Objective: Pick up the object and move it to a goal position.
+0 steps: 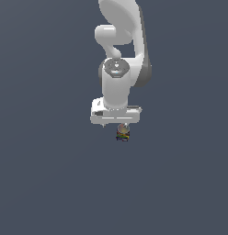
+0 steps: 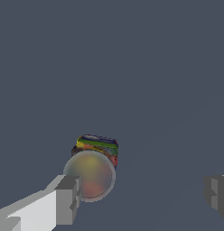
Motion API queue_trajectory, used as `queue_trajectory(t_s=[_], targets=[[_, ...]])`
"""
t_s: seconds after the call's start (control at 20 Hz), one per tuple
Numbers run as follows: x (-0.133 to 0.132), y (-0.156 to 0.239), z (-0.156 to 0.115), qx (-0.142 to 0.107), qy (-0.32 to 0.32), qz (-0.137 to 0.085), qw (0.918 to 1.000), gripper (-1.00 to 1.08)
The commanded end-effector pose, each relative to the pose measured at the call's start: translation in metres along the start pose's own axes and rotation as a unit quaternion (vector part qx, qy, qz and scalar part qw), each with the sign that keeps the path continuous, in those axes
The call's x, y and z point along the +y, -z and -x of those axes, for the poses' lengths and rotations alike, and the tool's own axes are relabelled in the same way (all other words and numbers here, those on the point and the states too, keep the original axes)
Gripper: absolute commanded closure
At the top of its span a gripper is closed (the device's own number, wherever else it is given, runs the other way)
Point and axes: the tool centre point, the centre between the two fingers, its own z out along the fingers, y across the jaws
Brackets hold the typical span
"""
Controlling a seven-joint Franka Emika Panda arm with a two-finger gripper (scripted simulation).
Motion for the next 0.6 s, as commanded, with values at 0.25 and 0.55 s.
queue_trajectory(t_s=[0.25,0.55], targets=[[-0.0006,0.0025,-0.0029,-0.002,-0.002,0.000,1.0000,-0.92],[0.0004,0.0055,-0.0054,-0.004,0.000,0.000,1.0000,-0.92]])
